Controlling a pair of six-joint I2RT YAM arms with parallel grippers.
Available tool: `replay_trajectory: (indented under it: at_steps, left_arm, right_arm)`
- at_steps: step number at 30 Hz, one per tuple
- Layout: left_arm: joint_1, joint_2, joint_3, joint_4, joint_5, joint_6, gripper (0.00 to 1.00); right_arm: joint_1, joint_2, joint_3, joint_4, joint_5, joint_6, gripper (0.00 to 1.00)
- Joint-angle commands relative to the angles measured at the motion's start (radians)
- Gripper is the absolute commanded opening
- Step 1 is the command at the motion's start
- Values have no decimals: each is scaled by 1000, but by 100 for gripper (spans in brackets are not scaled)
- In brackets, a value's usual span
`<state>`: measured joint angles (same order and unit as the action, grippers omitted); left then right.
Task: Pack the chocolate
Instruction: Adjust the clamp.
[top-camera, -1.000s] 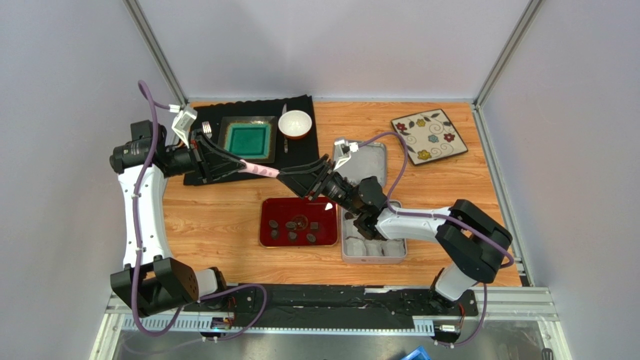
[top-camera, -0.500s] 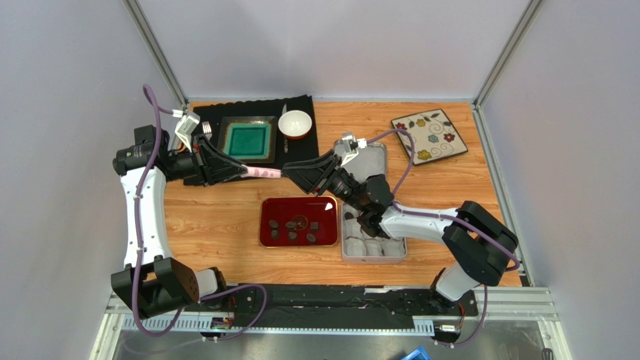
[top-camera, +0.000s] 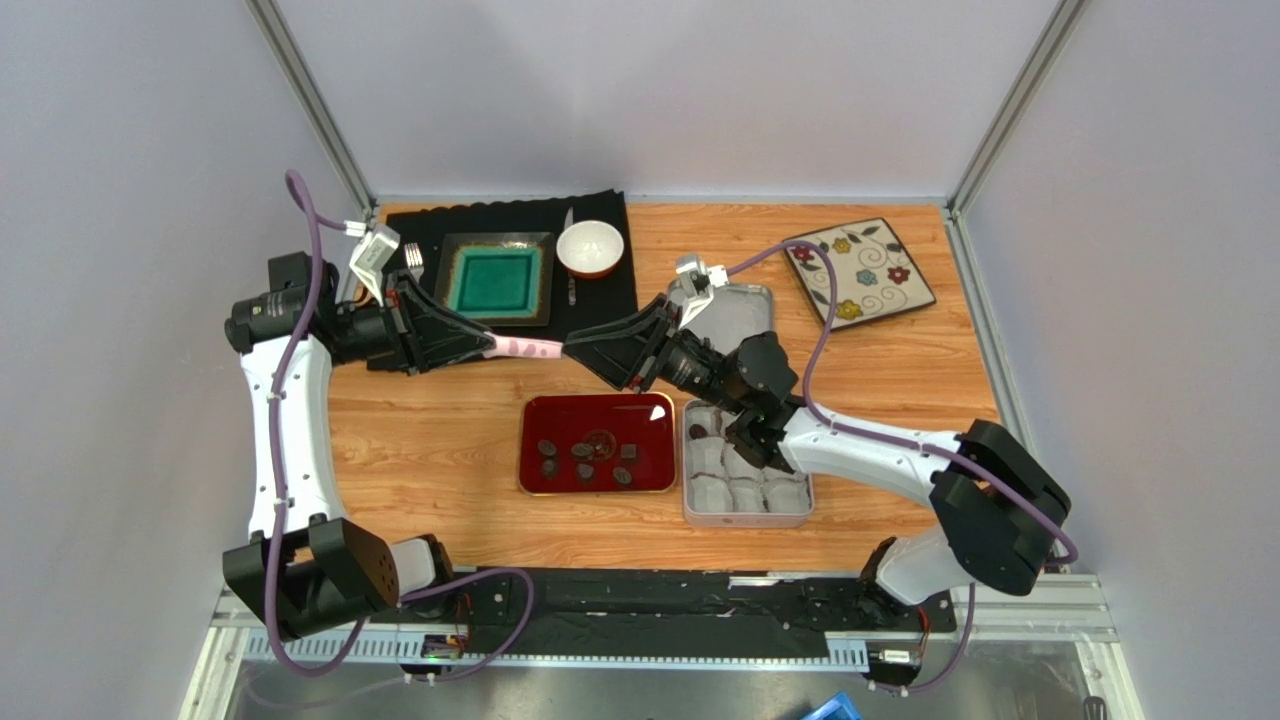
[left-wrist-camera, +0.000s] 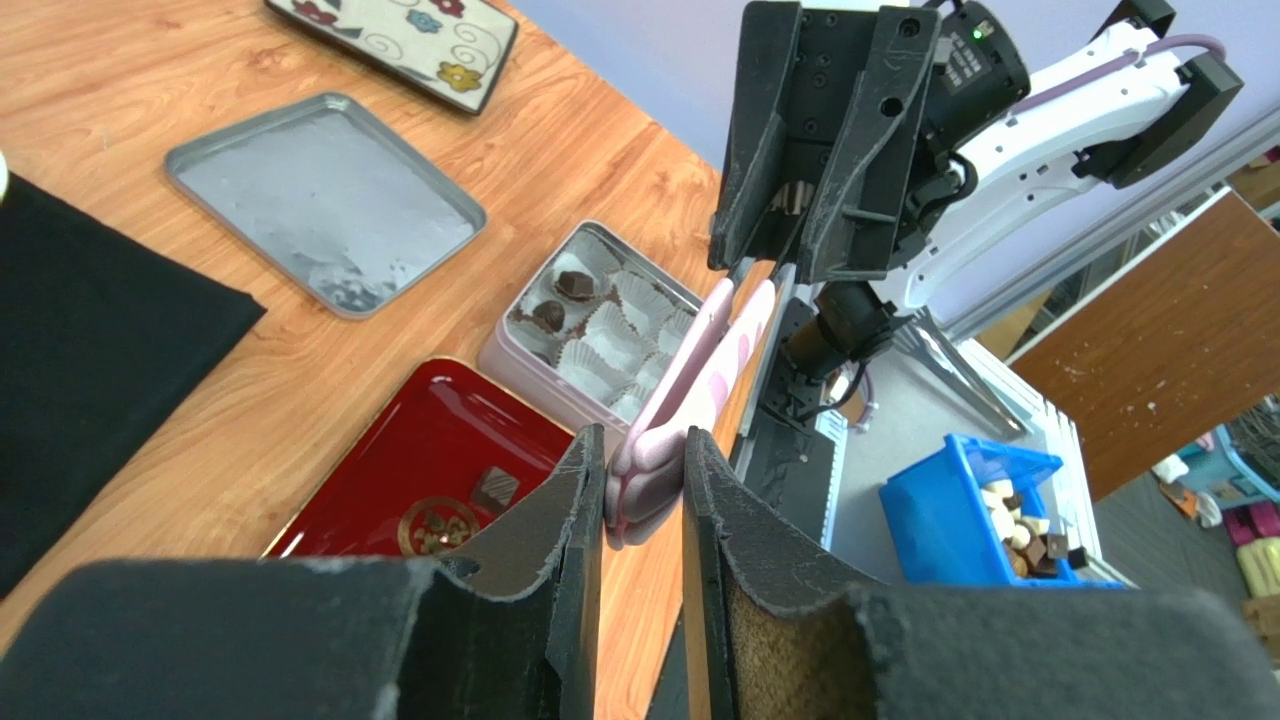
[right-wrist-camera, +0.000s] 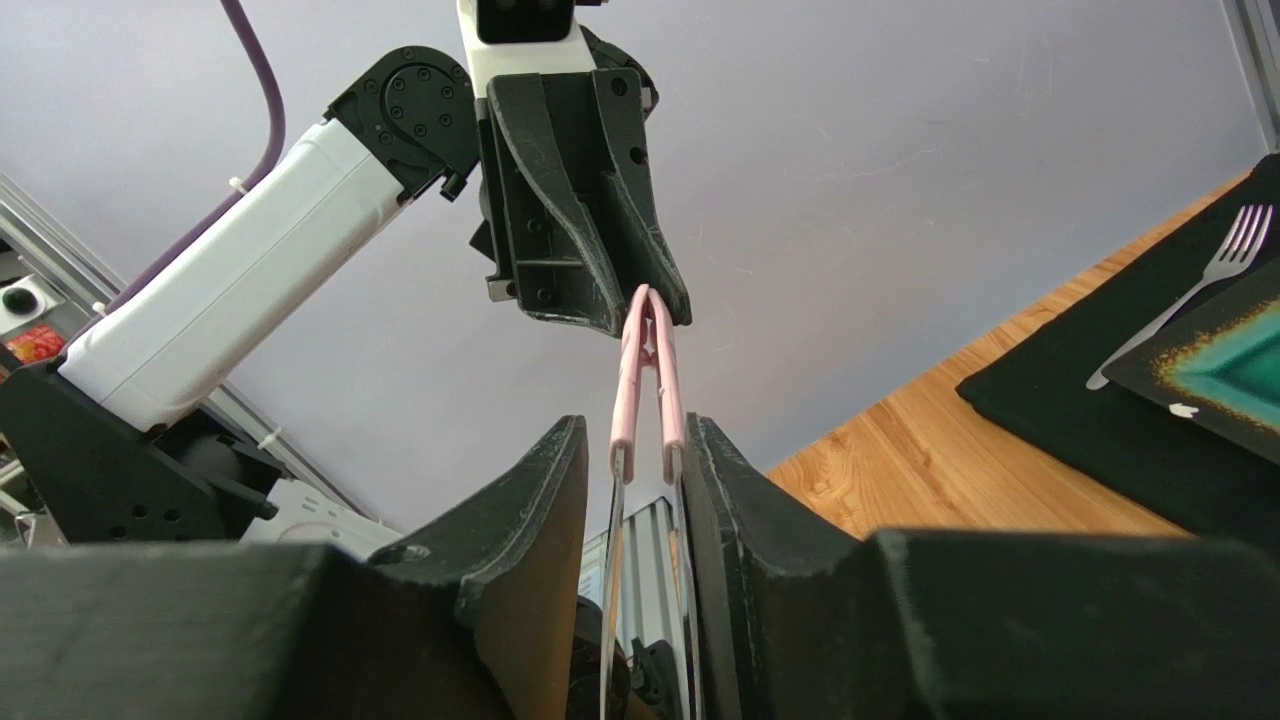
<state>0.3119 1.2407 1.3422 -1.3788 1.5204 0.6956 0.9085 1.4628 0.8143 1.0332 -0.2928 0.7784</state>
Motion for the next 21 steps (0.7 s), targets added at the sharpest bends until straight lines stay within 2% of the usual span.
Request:
replay_trajectory:
  at_steps: [1,6,10,12,13,14,21]
  left_arm:
    - [12,-26,14,-105,244,42,0]
    - [10,-55,3,-77,245,22,0]
    - [10,-83,-32,-48,244,-16,1]
    - [12,-109,-72,47,244,-79,1]
    - [10,-131,-90,152,244,-176,1]
    - [12,-139,-115,185,244,-206,1]
    - [12,-146,-143,282,244,-292,2]
  right_arm:
    - [23,-62,68,-111,-69,-44,31]
    - [20,-73,83,-199,-46,-51,24]
    - [9,-58,114,-216,-46,-34,13]
    - [3,-53,121,-216,-46,-25,8]
    - [0,-50,123,-216,-46,-19,2]
    - [-5,-51,128,-222,-46,-15,0]
    - [-28,-64,148,-269,-65,-2,0]
